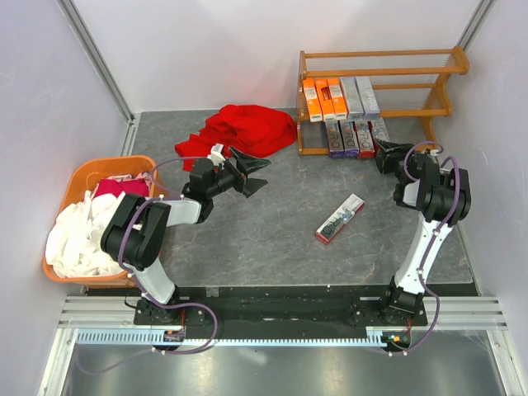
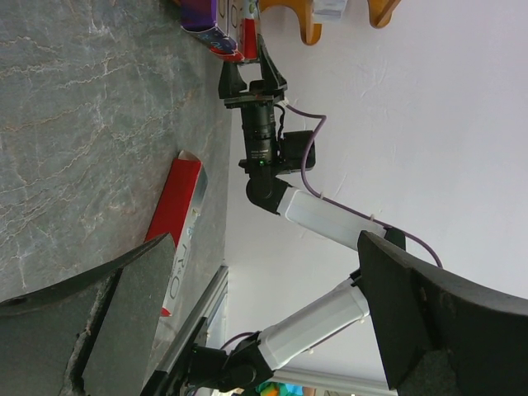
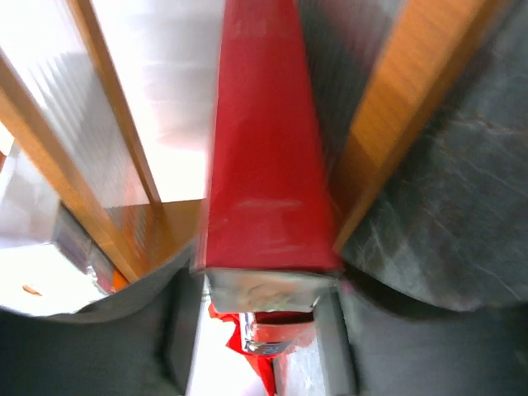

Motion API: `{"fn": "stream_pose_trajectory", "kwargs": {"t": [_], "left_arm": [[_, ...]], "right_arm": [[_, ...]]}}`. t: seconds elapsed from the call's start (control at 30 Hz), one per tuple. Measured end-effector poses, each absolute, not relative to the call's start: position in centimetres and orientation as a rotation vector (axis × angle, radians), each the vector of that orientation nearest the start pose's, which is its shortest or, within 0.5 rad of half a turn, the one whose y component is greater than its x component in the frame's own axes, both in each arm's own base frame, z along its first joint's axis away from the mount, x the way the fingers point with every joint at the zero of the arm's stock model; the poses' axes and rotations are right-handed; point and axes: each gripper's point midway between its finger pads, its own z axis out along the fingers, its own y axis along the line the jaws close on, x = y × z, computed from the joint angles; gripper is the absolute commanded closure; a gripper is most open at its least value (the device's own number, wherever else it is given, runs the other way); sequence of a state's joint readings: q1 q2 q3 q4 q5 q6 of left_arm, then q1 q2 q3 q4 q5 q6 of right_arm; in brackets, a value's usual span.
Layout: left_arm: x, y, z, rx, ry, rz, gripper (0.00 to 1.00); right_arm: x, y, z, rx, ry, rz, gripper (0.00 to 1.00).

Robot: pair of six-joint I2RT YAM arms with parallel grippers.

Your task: Place and organize the toothpastes onto the shelf

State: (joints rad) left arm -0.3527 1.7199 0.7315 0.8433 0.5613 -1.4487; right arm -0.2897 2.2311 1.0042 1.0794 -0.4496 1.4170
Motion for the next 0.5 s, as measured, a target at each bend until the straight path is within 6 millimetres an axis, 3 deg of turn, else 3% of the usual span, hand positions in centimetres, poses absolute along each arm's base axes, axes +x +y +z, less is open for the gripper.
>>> {"fn": "stream_pose_trajectory", "kwargs": {"t": [0.1,0.17,0.5], "left_arm": [[37.1,-27.3,16.9,-0.616,1.97,-1.717,0.0],[37.1,-27.3,17.0,-0.615,1.969,-1.718,0.0],[36.9,-27.5,17.0,-0.583,1.979,-1.718,0.0]], "right_arm": [[53.8,-4.3,6.5,1.165,1.493,1.181,0.09],[53.5,-4.2,5.9,1.19,1.503,1.184,0.02],[52.6,-3.9,6.2,1.165,1.545,1.142,0.02]]}}
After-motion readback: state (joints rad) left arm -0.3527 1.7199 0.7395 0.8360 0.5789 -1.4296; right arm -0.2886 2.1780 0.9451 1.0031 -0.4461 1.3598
